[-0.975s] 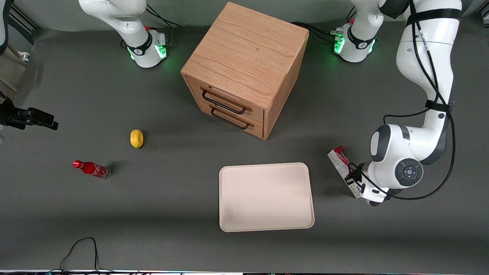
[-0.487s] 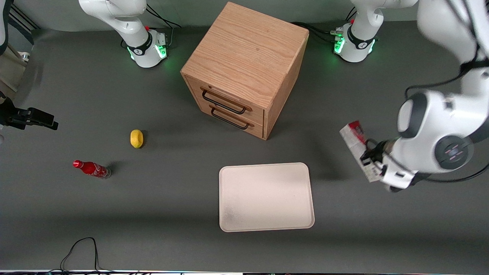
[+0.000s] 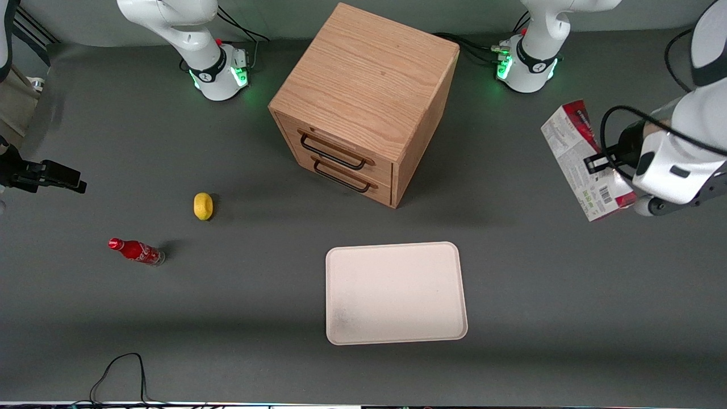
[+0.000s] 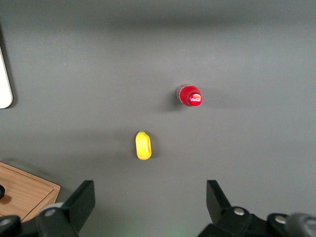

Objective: Place red cookie box on tray
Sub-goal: 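Lift the cookie box with the left gripper and carry it toward the tray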

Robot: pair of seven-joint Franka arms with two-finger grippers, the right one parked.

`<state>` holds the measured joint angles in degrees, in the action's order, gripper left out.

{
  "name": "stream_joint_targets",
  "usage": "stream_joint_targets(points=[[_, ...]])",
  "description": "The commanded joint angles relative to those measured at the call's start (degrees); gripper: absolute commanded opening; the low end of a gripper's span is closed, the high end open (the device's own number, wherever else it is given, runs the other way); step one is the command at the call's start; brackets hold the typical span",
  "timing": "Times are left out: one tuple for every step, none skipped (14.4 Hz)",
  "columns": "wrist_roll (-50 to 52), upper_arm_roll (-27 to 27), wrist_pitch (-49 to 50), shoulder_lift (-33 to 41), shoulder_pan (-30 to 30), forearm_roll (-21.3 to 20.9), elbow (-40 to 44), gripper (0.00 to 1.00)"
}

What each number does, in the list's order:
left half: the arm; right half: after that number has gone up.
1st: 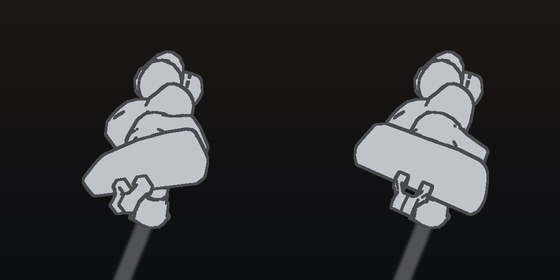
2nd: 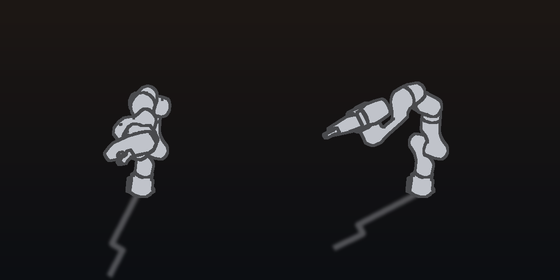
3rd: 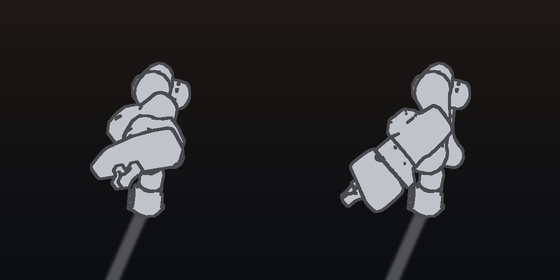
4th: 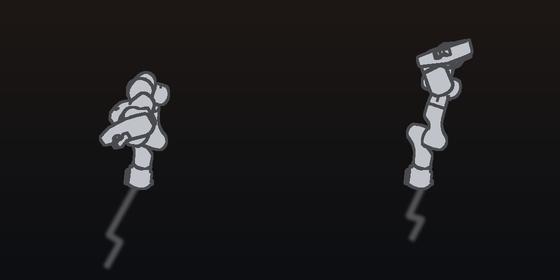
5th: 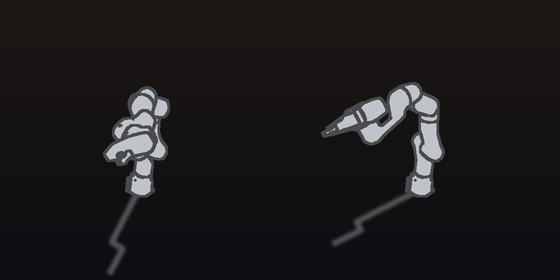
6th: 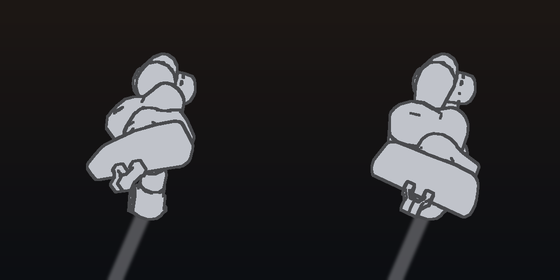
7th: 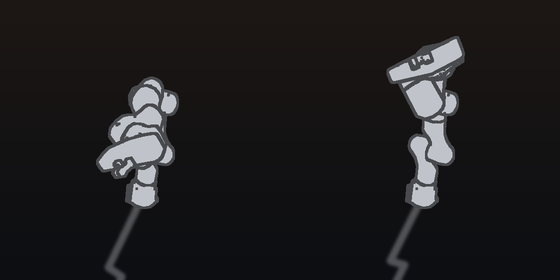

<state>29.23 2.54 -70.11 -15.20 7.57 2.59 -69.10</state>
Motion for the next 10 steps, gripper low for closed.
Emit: stream_joint_targets(points=[[-0.6, 0.4, 0.2, -2.0, 1.2, 1.2, 3.1, 0.00], [0.2, 1.5, -1.2, -2.7, 2.2, 1.2, 4.3, 0.00], [1.2, 3.2, -4.0, -4.6, 3.1, 1.2, 5.5, 0.00], [3.9, 4.7, -6.5, -6.4, 4.5, 1.2, 6.8, 0.00], [5.5, 6.3, -8.8, -8.9, 5.9, 1.2, 8.8, 0.00], [6.2, 7.9, -10.0, -12.2, 7.3, 0.6, 11.8, 0.00], [7.3, 7.8, -10.4, -16.0, 9.8, 0.3, 16.0, 0.00], [7.6, 8.0, -10.4, -20.0, 11.0, 0.3, 20.4, 0.00], [7.6, 8.4, -10.7, -22.5, 11.3, 0.3, 22.9, 0.00], [7.4, 8.4, -12.2, -23.5, 11.4, 0.3, 23.1, 0.00]])
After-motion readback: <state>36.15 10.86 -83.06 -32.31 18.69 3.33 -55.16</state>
